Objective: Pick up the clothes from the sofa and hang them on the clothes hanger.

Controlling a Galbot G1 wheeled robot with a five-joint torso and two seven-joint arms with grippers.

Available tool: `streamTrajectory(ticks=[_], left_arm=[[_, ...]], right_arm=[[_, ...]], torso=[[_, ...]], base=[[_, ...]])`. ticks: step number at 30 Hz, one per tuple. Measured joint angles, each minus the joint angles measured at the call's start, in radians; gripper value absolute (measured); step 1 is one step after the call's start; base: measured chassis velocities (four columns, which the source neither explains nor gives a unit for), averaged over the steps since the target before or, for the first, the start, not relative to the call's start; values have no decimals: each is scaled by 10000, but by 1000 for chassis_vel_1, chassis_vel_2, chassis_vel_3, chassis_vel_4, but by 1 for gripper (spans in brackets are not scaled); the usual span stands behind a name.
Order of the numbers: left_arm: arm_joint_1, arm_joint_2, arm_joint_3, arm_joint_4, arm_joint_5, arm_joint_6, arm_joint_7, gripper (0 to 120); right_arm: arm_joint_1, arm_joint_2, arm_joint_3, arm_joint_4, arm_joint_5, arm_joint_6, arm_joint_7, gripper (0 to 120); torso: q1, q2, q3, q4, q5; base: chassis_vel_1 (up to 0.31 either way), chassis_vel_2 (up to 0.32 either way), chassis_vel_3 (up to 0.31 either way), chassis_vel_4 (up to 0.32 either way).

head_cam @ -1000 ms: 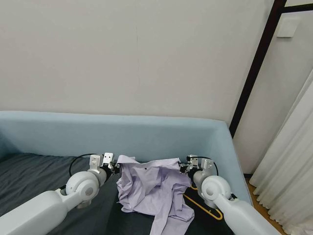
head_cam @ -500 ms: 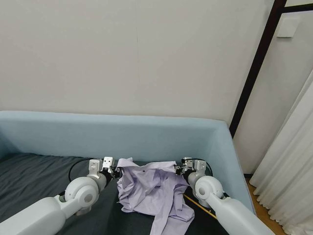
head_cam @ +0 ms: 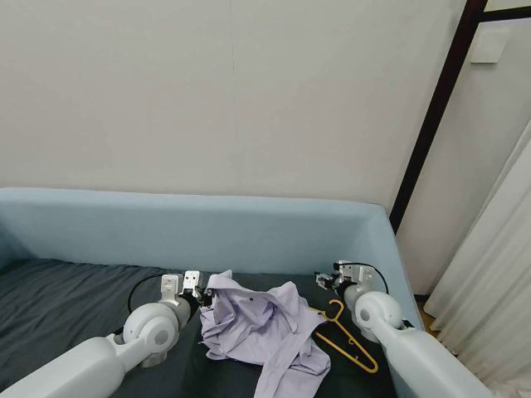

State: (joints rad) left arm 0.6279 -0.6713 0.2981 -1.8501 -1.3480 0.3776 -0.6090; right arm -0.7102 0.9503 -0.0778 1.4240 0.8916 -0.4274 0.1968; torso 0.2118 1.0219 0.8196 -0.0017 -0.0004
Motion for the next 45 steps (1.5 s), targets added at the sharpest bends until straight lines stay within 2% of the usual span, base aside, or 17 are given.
streamTrajectory(ticks=[6, 11, 21, 26, 27, 31, 32, 37, 39, 41, 43, 45], left_arm=[[97, -7, 18, -45, -5, 0, 6, 0], [221, 49, 12, -148, -5, 3, 48, 0], [412, 40, -17, -257, 26, 10, 91, 0], [463, 41, -38, -276, 62, 10, 98, 0], [463, 41, -38, -276, 62, 10, 98, 0], [463, 69, -39, -328, 92, 14, 128, 0], [463, 69, -39, -328, 92, 14, 128, 0], [404, 77, -22, -340, 142, 18, 221, 0], [400, 77, -8, -348, 141, 18, 233, 0], [407, 72, 6, -364, 142, 19, 236, 0], [417, 70, 6, -373, 142, 19, 236, 0], [470, 70, 11, -384, 146, 20, 237, 0]], right_arm=[[-85, -89, -114, -1450, -1431, 202, -1723, 99], [-43, 111, -302, -2344, -2157, 463, -2563, 100], [338, 688, -537, -4049, -3138, 821, -3412, 100], [536, 1118, -352, -4843, -3192, 816, -3681, 80], [536, 1118, -352, -4843, -3192, 816, -3681, 80], [592, 1339, -104, -5297, -3170, 859, -3799, 62], [592, 1339, -104, -5297, -3170, 859, -3799, 62], [627, 1414, 151, -5476, -2901, 802, -3819, 39], [636, 1412, 176, -5486, -2856, 784, -3828, 36], [639, 1381, 191, -5491, -2799, 740, -3873, 25], [639, 1366, 191, -5491, -2789, 732, -3896, 22], [626, 1321, 194, -5483, -2777, 712, -3948, 12]], torso=[[0, -1, 0, 7, -2], [0, 0, 0, 5, -1], [0, 0, 0, 4, -4], [0, -1, 0, 7, -3], [0, -1, 0, 7, -3], [0, 0, 0, 7, -2], [0, 0, 0, 7, -2], [0, 0, 0, 5, 0], [0, 0, 0, 5, -2], [0, 0, 0, 6, -1], [0, 0, 0, 5, -1], [0, 0, 0, 6, -3]], base=[[0, 0, 0, 0], [0, 0, 0, 0], [0, 0, 0, 0], [0, 0, 0, 0], [0, 0, 0, 0], [0, 0, 0, 0], [0, 0, 0, 0], [0, 0, 0, 0], [0, 0, 0, 0], [0, 0, 0, 0], [0, 0, 0, 0], [0, 0, 0, 0]])
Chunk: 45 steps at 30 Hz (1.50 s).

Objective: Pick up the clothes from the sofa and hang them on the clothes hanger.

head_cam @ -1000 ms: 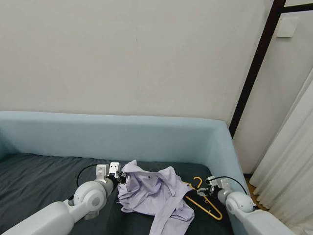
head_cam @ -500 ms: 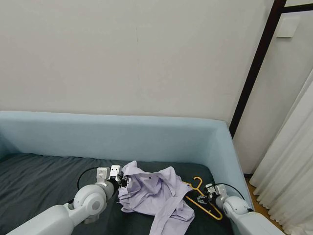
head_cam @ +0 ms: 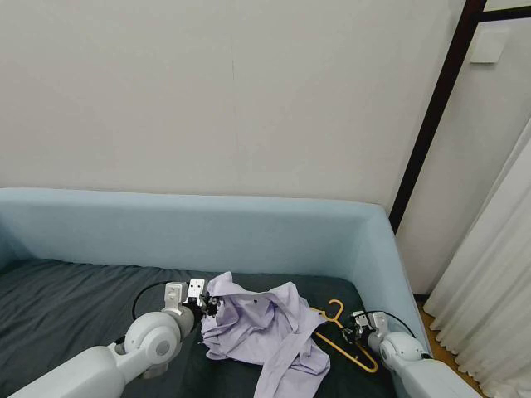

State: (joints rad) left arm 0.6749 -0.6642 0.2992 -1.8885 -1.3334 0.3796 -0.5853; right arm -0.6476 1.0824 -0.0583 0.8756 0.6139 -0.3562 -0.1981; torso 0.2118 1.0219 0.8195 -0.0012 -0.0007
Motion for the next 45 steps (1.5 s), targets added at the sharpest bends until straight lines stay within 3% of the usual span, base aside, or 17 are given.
streamTrajectory(ticks=[3, 11, 25, 32, 37, 41, 45], left_arm=[[45, -6, 0, -6, 11, 0, 0, 0], [120, 56, -48, -36, 35, -1, 0, 0], [271, 134, -124, 32, 122, -48, 46, 0], [91, 240, -176, -152, 12, -70, 6, 0], [-319, 372, -176, -335, -360, -71, -145, 0], [-774, 542, -74, -423, -662, -34, -186, 0], [-847, 593, -63, -439, -717, -17, -207, 0]], right_arm=[[-36, -15, 1, 29, -2, -6, -37, 4], [-113, -65, 231, 401, 137, 103, 235, 4], [359, -513, 635, 2306, 841, 415, 2135, 4], [-168, -1476, 683, 4159, 171, 851, 2525, 4], [-1383, -2505, 688, 6119, -738, 1266, 2610, 4], [-2706, -3227, 1018, 7473, -1679, 1659, 2615, 4], [-3007, -3374, 1091, 7770, -2001, 1801, 2607, 4]], torso=[[0, 0, 0, -1, 0], [0, 0, 1, -2, 1], [0, -1, 1, 3, 0], [0, -1, 1, -2, 2], [0, -1, 0, 3, 2], [0, 0, 0, -8, 3], [0, 0, 0, -6, 0]], base=[[0, 0, 0, 0], [0, 0, 0, 0], [0, 0, 0, 0], [0, 0, 0, 0], [0, 0, 0, 0], [0, 0, 0, 0], [0, 0, 0, 0]])
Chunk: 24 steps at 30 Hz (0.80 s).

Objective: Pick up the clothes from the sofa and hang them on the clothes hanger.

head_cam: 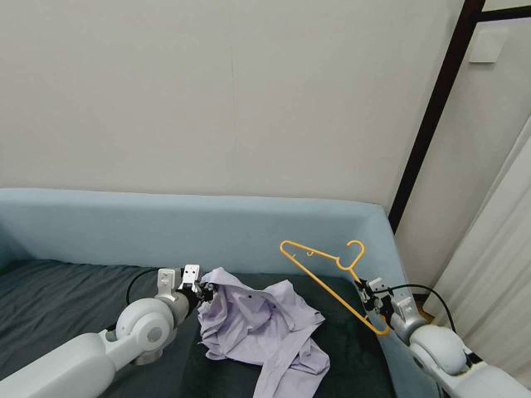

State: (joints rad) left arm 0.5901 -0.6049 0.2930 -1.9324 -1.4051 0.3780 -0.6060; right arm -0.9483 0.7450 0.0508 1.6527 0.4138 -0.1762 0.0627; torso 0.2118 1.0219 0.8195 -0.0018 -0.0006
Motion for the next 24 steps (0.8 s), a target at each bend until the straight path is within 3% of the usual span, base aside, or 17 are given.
streamTrajectory(ticks=[4, 10, 24], left_arm=[[-160, 253, 8, -110, -164, 47, -131, 0], [-170, 340, -16, -290, -207, 86, -267, 0], [-85, 337, -55, -555, -393, 177, -646, 0]], right_arm=[[-1382, -490, 350, 1213, -1360, 689, -104, 4], [-2739, -703, 148, 2339, -2921, 1271, -141, 4], [-2230, -421, -815, 2666, -4280, 1407, 275, 4]], torso=[[0, -1, 0, 10, -1], [0, -1, 0, 4, 1], [0, 0, 1, 5, -2]], base=[[0, 0, 0, 0], [0, 0, 0, 0], [0, 0, 0, 0]])
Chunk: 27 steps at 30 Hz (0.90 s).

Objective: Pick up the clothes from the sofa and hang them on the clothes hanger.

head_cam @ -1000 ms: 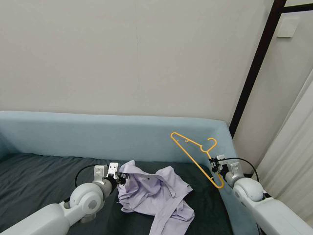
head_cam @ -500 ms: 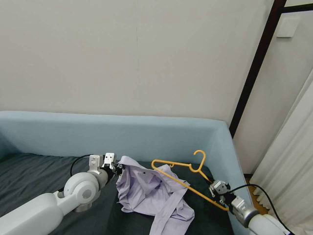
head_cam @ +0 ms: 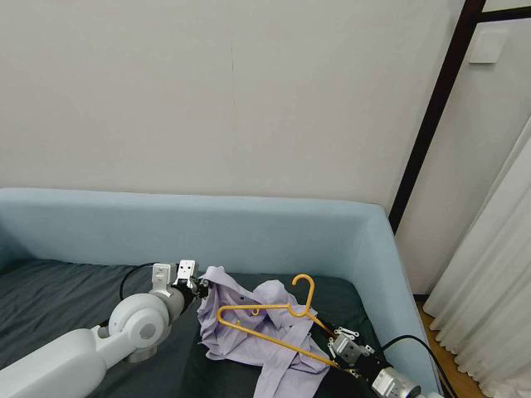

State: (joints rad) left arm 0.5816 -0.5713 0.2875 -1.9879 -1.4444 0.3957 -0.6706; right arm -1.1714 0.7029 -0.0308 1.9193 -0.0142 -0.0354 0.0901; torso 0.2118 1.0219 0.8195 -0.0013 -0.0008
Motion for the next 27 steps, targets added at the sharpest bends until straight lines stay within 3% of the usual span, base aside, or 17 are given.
streamTrajectory(ticks=[18, 27], left_arm=[[-72, 15, 38, -478, -528, 116, -420, 0], [-912, -637, 731, -231, -734, 137, -581, 0]], right_arm=[[1608, 948, -1338, -1270, -1066, -460, 1309, 4], [2417, 1749, -1895, -1635, -958, -664, 1825, 4]], torso=[[0, -1, 1, 1, 1], [1, -1, 1, 3, 2]], base=[[0, 0, 0, 0], [0, 0, 0, 0]])
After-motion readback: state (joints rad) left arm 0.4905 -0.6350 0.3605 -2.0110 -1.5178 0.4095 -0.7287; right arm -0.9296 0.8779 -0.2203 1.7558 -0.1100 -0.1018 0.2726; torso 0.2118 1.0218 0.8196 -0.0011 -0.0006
